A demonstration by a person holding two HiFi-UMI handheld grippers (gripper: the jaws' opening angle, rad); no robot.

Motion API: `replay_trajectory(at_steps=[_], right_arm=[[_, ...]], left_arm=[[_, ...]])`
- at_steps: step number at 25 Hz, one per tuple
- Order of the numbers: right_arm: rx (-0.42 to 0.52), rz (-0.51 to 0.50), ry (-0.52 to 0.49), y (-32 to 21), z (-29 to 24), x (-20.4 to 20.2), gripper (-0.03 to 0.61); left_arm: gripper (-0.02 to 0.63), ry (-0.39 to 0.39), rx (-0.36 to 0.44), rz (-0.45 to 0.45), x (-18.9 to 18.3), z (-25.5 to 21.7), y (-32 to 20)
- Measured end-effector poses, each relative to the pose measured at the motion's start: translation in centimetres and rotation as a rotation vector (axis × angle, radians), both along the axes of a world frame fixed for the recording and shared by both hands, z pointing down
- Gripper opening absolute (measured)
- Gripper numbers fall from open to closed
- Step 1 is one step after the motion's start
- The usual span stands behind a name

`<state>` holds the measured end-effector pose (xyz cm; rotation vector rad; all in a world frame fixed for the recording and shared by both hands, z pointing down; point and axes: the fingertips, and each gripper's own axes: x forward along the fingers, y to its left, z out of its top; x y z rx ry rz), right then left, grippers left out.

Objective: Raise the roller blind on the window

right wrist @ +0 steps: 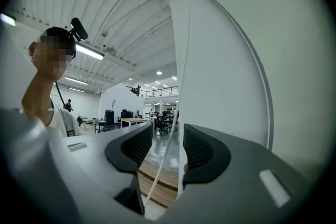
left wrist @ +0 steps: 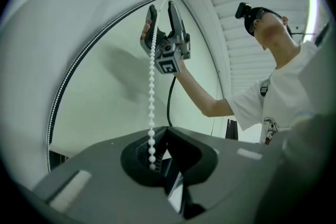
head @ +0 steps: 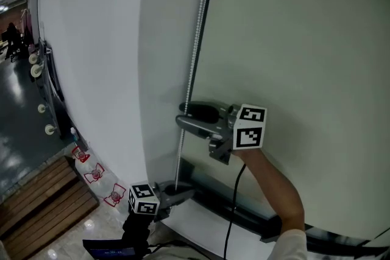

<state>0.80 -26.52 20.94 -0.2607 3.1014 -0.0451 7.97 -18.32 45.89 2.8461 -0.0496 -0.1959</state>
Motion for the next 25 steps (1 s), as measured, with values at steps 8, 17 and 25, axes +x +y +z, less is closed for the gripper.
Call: replay_trajectory(at_steps=[8,17,25], right_arm=[[0.164,0.019,-0.088,-2.2,-18.8,-0.3,0.166],[0.241,0.049,-0.096,-1.9,-18.9,-0.1,0.129],[0.187,0.048,-0.116,-2.0,-18.8,0.1,0.017]], left_arm=[[-0.002,0.02,-0.024,-0.005,0.4,-5.6,-0.2],[-0.002,0.009,-0.006,-0.008,0.0,-0.6,-0.2],[-0.002,0.01,-0.004,-0.001,-0.3,0.0,-0.2]])
